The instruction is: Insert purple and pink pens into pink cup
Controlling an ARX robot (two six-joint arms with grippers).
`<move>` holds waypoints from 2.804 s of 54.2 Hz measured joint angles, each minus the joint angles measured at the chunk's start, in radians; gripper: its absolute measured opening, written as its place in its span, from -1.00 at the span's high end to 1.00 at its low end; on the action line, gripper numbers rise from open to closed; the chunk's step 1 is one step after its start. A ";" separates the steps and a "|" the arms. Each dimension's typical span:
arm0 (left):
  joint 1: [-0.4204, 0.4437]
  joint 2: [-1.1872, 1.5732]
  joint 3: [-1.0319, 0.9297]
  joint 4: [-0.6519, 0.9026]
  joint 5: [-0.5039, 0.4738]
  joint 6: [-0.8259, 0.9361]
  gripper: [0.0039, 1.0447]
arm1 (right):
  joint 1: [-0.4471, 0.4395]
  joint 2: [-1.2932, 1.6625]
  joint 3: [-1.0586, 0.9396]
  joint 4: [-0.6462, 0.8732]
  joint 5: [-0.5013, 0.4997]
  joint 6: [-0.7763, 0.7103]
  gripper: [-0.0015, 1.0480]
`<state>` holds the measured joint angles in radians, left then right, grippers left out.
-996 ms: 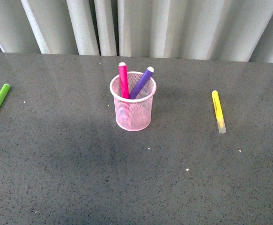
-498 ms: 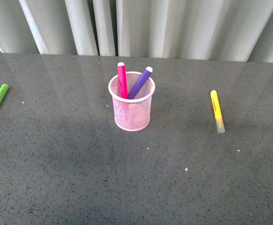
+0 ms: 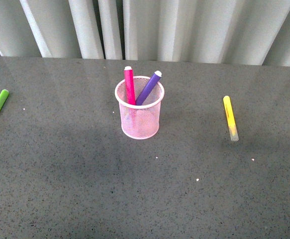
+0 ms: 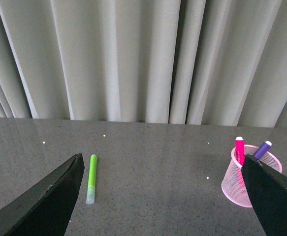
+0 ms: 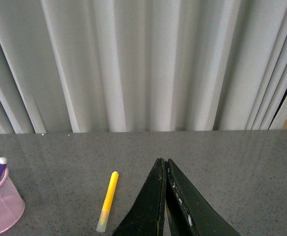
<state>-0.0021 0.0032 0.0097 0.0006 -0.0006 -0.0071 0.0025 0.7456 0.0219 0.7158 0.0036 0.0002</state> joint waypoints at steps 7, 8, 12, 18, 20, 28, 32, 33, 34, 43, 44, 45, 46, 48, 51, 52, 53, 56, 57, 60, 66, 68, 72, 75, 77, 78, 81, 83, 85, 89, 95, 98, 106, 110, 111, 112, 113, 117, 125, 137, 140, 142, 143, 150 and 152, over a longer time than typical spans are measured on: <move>0.000 0.000 0.000 0.000 0.000 0.000 -0.88 | 0.000 -0.117 -0.003 -0.103 -0.002 0.000 0.93; 0.000 0.000 0.000 0.000 0.000 0.000 -0.88 | 0.000 -0.131 -0.003 -0.116 -0.002 0.000 0.93; 0.000 0.000 0.000 0.000 0.000 0.000 -0.88 | 0.000 -0.171 -0.004 -0.152 -0.002 0.000 0.93; 0.000 0.000 0.000 0.000 0.000 0.000 -0.88 | 0.000 -0.240 -0.004 -0.216 -0.002 0.000 0.93; 0.000 0.000 0.000 0.000 0.000 0.000 -0.88 | 0.000 -0.258 -0.004 -0.232 -0.002 0.000 0.93; 0.000 0.000 0.000 0.000 0.000 0.000 -0.88 | 0.000 -0.332 -0.005 -0.303 -0.002 0.000 0.93; 0.000 0.000 0.000 0.000 0.000 0.000 -0.88 | 0.000 -0.365 -0.005 -0.335 -0.002 0.000 0.93; 0.000 0.000 0.000 0.000 0.000 0.000 -0.88 | 0.000 -0.374 -0.005 -0.343 -0.002 0.000 0.93; 0.000 0.000 0.000 0.000 0.000 0.000 -0.88 | 0.000 -0.379 -0.005 -0.348 -0.002 0.000 0.93; 0.000 0.000 0.000 0.000 0.000 0.000 -0.88 | 0.000 -0.443 -0.005 -0.409 -0.002 0.000 0.93; 0.000 0.000 0.000 0.000 0.000 0.000 -0.88 | 0.000 -0.446 -0.005 -0.412 -0.002 0.000 0.93; 0.000 0.000 0.000 0.000 0.000 0.000 -0.88 | 0.000 -0.453 -0.005 -0.419 -0.002 0.000 0.93; 0.000 0.000 0.000 0.000 0.000 0.000 -0.88 | 0.000 -0.459 -0.005 -0.426 -0.002 0.000 0.93; 0.000 0.000 0.000 0.000 0.000 0.000 -0.88 | 0.000 -0.470 -0.005 -0.436 -0.002 0.000 0.93; 0.000 0.000 0.000 0.000 0.000 0.000 -0.88 | 0.000 -0.486 -0.005 -0.453 -0.002 0.000 0.93; 0.000 0.000 0.000 0.000 0.000 0.000 -0.88 | 0.000 -0.492 -0.005 -0.459 -0.002 0.000 0.93; 0.000 0.000 0.000 0.000 0.000 0.000 -0.88 | 0.000 -0.499 -0.005 -0.465 -0.002 0.000 0.93; 0.000 0.000 0.000 0.000 0.000 0.000 -0.88 | 0.000 -0.513 -0.005 -0.480 -0.002 0.000 0.93; 0.000 0.000 0.000 0.000 0.000 0.000 -0.88 | 0.000 -0.516 -0.005 -0.483 -0.002 0.000 0.93; 0.000 0.000 0.000 0.000 0.000 0.000 -0.88 | 0.000 -0.529 -0.005 -0.496 -0.002 0.000 0.93; 0.000 0.000 0.000 0.000 0.000 0.000 -0.88 | 0.000 -0.557 -0.005 -0.523 -0.002 0.000 0.93; 0.000 0.000 0.000 0.000 0.000 0.000 -0.88 | 0.000 -0.563 -0.005 -0.530 -0.002 0.000 0.93; 0.000 0.000 0.000 0.000 0.000 0.000 -0.88 | 0.000 -0.610 -0.004 -0.584 -0.002 0.000 0.93; 0.000 0.000 0.000 0.000 0.000 0.000 -0.88 | 0.000 -0.678 -0.005 -0.678 -0.002 0.000 0.93; 0.000 0.000 0.000 0.000 -0.001 0.000 -0.88 | 0.000 -0.722 -0.004 -0.709 -0.002 0.001 0.93; 0.000 0.000 0.000 0.000 -0.001 0.000 -0.88 | 0.000 -0.737 -0.004 -0.710 -0.002 0.001 0.93; 0.000 -0.001 0.000 0.000 0.000 0.000 -0.88 | 0.000 -0.741 -0.004 -0.712 -0.002 0.001 0.93; 0.000 -0.001 0.000 0.000 0.000 0.000 -0.88 | 0.000 -0.741 -0.004 -0.714 -0.002 0.001 0.93; 0.000 -0.001 0.000 0.000 0.000 0.000 -0.88 | 0.000 -0.741 -0.004 -0.714 -0.002 0.001 0.93; 0.000 -0.001 0.000 0.000 0.000 0.000 -0.88 | 0.000 -0.741 -0.004 -0.714 -0.002 0.001 0.93; 0.000 -0.001 0.000 0.000 0.000 0.000 -0.88 | 0.000 -0.741 -0.004 -0.714 -0.002 0.001 0.66; 0.000 -0.001 0.000 0.000 0.000 0.000 -0.88 | 0.000 -0.741 -0.004 -0.714 -0.002 0.000 0.50; 0.000 -0.001 0.000 0.000 0.000 0.000 -0.88 | 0.000 -0.741 -0.004 -0.714 -0.002 0.001 0.02; 0.000 -0.001 0.000 0.000 0.000 0.000 -0.88 | 0.000 -0.741 -0.004 -0.714 -0.002 0.000 -0.21; 0.000 -0.001 0.000 0.000 0.000 0.000 -0.88 | 0.000 -0.741 -0.004 -0.714 -0.002 0.001 -0.25; 0.000 -0.001 0.000 0.000 0.000 0.000 -0.88 | 0.000 -0.741 -0.004 -0.714 -0.002 0.001 -0.32; 0.000 -0.001 0.000 0.000 0.000 0.000 -0.88 | 0.000 -0.741 -0.004 -0.714 -0.002 0.001 -0.42; 0.000 -0.001 0.000 0.000 0.000 0.000 -0.88 | 0.000 -0.741 -0.004 -0.714 -0.002 0.001 -0.65; 0.000 -0.001 0.000 0.000 0.000 0.000 -0.88 | 0.000 -0.741 -0.004 -0.714 -0.002 0.002 -0.86; 0.000 -0.001 0.000 0.000 0.000 0.000 -0.88 | 0.000 -0.741 -0.004 -0.714 -0.002 0.002 -0.87; 0.000 -0.001 0.000 0.000 0.000 0.000 -0.88 | 0.000 -0.741 -0.004 -0.714 -0.002 0.002 -0.87; 0.000 -0.001 0.000 0.000 0.000 0.000 -0.88 | 0.000 -0.741 -0.004 -0.714 -0.002 0.002 -0.87; 0.000 -0.001 0.000 0.000 0.000 0.000 -0.88 | 0.000 -0.741 -0.004 -0.714 -0.002 0.002 -0.87; 0.000 -0.001 0.000 0.000 0.000 0.000 -0.88 | 0.000 -0.741 -0.004 -0.714 -0.002 0.002 -0.87; 0.000 -0.001 0.000 0.000 0.000 0.000 -0.88 | 0.000 -0.741 -0.004 -0.714 -0.002 0.002 -0.87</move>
<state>-0.0021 0.0025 0.0097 0.0006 -0.0006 -0.0071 0.0025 0.0044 0.0177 0.0017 0.0021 0.0017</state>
